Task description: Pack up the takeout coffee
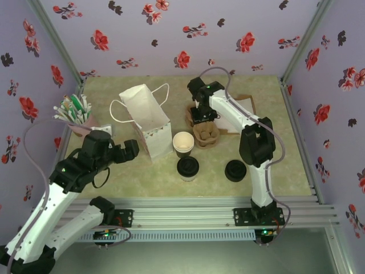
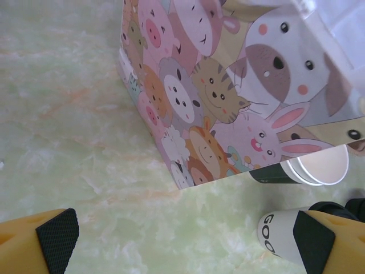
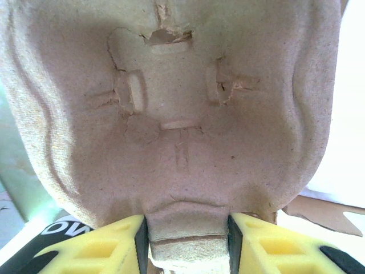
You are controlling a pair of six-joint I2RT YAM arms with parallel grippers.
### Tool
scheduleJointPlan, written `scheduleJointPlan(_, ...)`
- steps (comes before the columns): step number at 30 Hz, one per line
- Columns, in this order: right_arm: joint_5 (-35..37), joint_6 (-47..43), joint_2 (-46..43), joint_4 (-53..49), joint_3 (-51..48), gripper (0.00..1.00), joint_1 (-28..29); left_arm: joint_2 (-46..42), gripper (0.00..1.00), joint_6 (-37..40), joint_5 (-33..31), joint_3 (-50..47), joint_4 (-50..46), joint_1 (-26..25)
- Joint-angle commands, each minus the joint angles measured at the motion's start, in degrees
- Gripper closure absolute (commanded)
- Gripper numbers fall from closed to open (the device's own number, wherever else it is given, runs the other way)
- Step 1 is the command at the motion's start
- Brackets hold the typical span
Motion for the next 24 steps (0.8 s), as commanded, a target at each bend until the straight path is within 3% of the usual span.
scheduleJointPlan(1,0.77,0.12,-5.04,-1.52,-1.29,0.59,-0.39,-0.40,0.01,2.90,-2.53,3.88,-0.47,0.52)
scheduleJointPlan(7,0.77,0.57,-11.70,-0.79,-4.85,0.59,-0.39,1.42,0.01,5.67,-8.61,8.83,-4.80,1.48)
scheduleJointPlan(14,-1.27,0.93,-21.15,0.16,-10.92,0.59,-0.40,8.58,0.01,9.98,-8.52,18.03,-5.68,5.47)
scheduleJointPlan(24,-2.75,2.22,-32.81,0.70,-18.74,0.59,-0.41,27.32,0.01,13.10,1.62,43.80,-4.12,14.93)
